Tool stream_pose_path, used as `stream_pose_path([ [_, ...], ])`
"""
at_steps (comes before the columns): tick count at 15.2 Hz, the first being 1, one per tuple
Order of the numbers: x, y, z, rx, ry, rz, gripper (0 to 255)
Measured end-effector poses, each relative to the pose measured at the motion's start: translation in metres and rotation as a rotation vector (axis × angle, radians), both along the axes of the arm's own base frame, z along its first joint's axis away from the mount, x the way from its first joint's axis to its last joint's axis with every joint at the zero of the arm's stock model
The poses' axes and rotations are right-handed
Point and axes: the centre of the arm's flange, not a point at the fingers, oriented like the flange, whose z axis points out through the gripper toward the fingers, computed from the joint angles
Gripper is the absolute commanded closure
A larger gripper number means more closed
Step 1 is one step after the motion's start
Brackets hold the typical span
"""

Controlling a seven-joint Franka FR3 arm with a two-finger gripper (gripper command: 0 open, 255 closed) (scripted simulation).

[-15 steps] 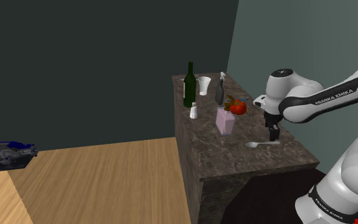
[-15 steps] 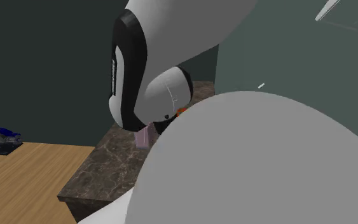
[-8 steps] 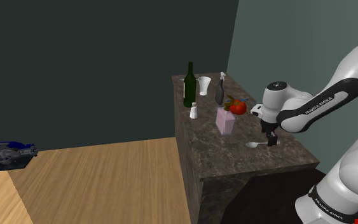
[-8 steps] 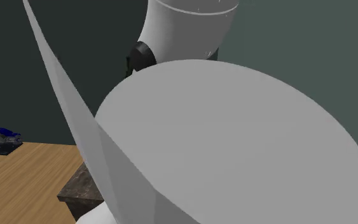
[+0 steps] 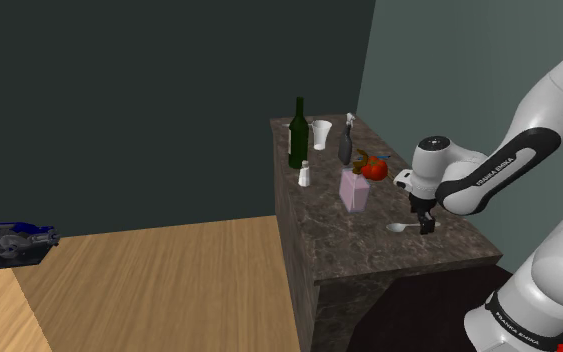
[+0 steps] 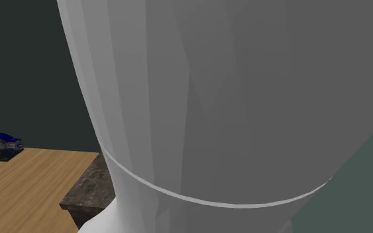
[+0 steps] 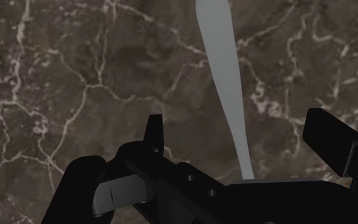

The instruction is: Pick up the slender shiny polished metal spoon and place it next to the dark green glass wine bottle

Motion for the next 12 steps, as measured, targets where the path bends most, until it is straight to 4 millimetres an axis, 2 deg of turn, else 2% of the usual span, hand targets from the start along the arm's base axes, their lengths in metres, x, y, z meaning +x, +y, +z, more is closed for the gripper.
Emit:
stream_pose_path([
  [2,0.0000,0.0000,-0.0002,0.000,0.000,0.000,0],
  [3,0.0000,0.0001,-0.0003,0.000,0.000,0.000,255],
  [12,0.0000,0.0001,-0.0004,0.000,0.000,0.000,255],
])
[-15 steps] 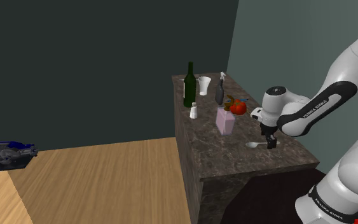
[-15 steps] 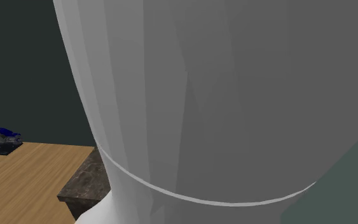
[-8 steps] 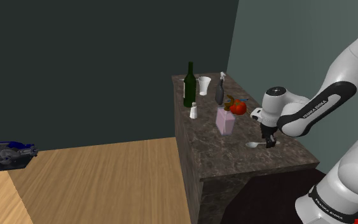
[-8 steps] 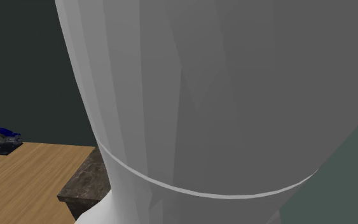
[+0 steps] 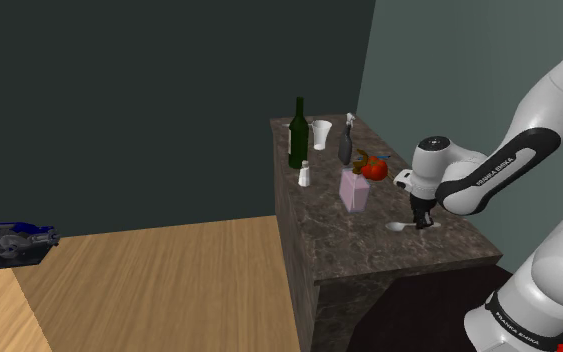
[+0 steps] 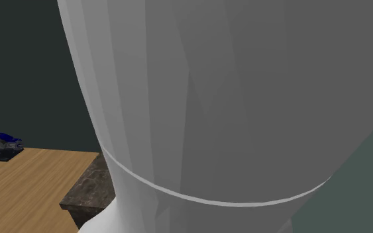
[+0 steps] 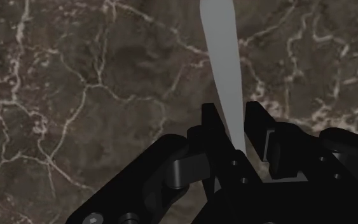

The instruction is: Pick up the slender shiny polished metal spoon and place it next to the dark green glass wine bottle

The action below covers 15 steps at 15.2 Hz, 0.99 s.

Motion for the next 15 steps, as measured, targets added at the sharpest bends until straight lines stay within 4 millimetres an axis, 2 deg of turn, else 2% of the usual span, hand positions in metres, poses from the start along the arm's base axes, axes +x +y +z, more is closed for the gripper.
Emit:
stream_pose_path([
  [6,0.001,0.001,0.020,-0.001,0.000,0.000,255],
  [15,0.000,0.001,0.068,0.000,-0.001,0.000,255],
])
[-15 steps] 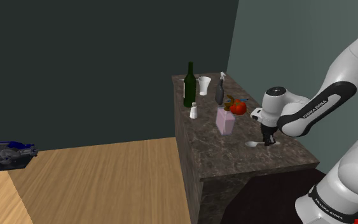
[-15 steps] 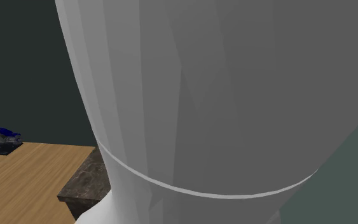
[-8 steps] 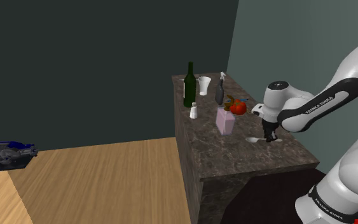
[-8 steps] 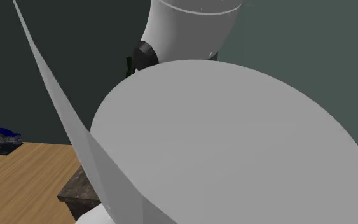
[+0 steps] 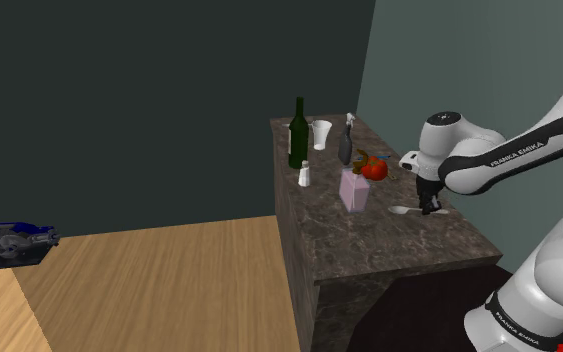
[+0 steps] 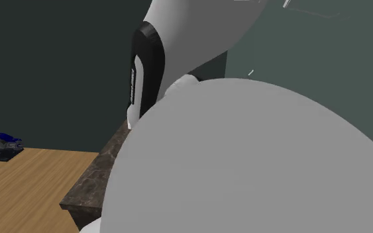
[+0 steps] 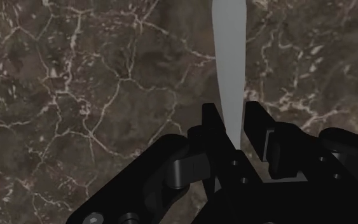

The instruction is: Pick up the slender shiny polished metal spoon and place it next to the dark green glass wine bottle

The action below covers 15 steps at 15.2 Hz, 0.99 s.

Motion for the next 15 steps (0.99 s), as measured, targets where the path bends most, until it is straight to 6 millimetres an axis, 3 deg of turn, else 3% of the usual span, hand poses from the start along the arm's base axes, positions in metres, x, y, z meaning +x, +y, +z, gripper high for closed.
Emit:
stream_pose_path([
  [15,0.001,-0.002,0.080,0.000,0.000,0.000,255],
])
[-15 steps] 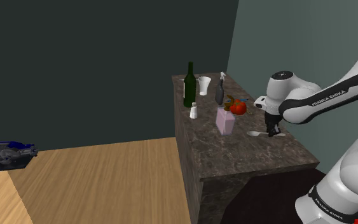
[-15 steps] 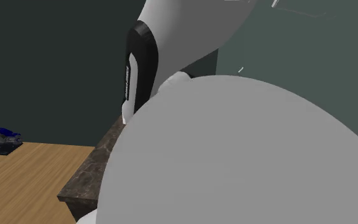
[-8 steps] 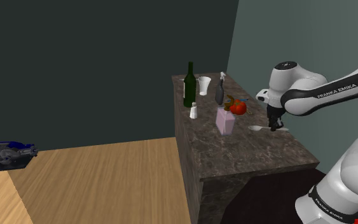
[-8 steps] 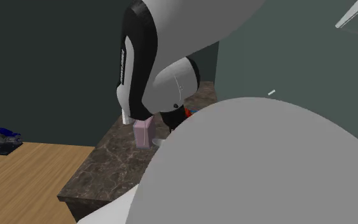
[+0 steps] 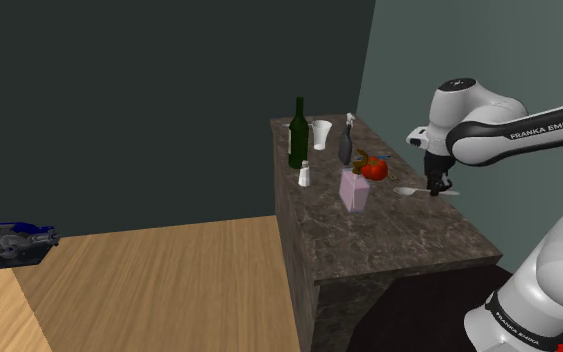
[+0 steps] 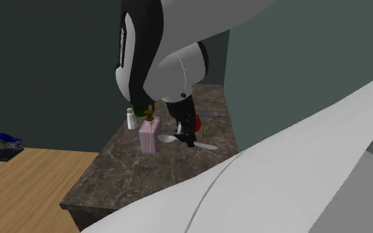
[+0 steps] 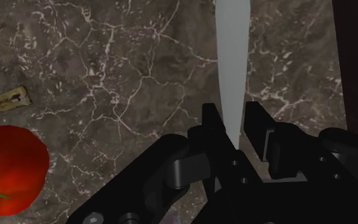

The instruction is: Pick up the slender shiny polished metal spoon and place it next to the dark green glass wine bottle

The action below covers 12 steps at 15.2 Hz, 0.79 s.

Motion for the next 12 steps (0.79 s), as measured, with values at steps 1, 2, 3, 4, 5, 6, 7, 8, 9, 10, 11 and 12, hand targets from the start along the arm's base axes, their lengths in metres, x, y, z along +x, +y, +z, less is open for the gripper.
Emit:
stream_pose_path([
  [1,0.000,0.000,0.006,0.000,0.000,0.000,255],
  [2,0.000,0.000,0.011,0.000,0.000,0.000,255],
  [3,0.000,0.001,0.015,0.000,0.000,0.000,255],
  [4,0.000,0.001,0.021,0.000,0.000,0.000,255],
  [5,-0.001,0.002,0.026,0.000,0.000,0.000,255],
  [6,-0.001,0.001,0.032,0.000,0.000,0.000,255],
  [7,-0.001,0.001,0.037,0.000,0.000,0.000,255],
  [8,-0.002,0.001,0.042,0.000,0.000,0.000,255],
  [9,-0.001,0.001,0.048,0.000,0.000,0.000,255],
  [10,-0.001,0.000,0.053,0.000,0.000,0.000,255],
  [11,-0.001,0.001,0.058,0.000,0.000,0.000,255],
  [12,0.000,0.001,0.064,0.000,0.000,0.000,255],
])
